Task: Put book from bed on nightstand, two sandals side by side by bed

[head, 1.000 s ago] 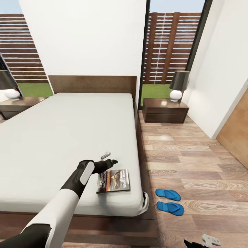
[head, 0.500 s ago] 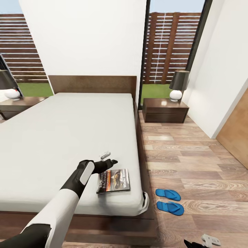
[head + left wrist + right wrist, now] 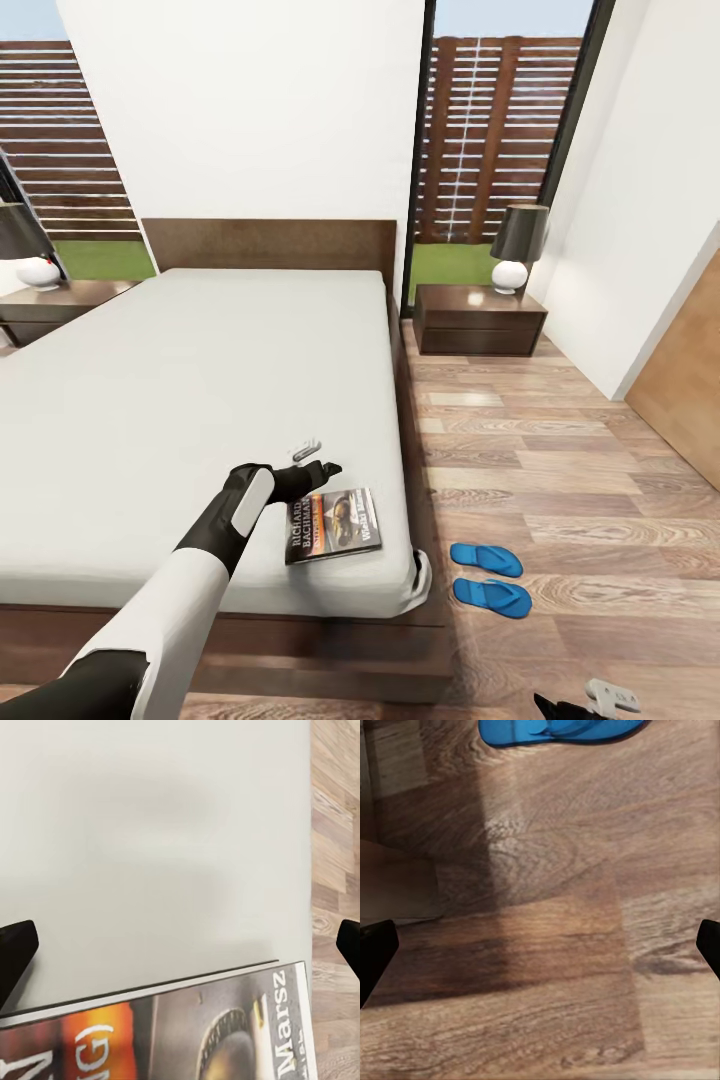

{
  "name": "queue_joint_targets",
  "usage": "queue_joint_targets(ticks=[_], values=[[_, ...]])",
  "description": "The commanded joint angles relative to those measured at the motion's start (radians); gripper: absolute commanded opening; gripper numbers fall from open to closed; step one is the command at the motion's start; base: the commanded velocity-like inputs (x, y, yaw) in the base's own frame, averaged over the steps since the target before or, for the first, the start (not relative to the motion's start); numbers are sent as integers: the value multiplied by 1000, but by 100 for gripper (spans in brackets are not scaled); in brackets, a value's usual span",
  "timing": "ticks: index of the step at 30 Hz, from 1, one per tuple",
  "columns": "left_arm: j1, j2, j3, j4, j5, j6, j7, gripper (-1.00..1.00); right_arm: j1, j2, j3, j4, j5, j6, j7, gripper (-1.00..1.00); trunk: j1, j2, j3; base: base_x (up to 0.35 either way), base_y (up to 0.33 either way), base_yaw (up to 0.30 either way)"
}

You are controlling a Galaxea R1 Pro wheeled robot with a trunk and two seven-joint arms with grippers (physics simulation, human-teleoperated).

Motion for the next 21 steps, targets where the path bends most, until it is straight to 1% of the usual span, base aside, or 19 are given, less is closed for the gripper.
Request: queue_joint_targets(ticks=[1,21], values=[[0,0,2,-1,-1,4,-3,100,-2,0,8,5,-9,-6,7,100,0,0,-1,0,0,0],[0,0,2,-5,-1,4,-3,100,-2,0,8,4,-9,-18,7,100,0,0,-1,0,0,0]])
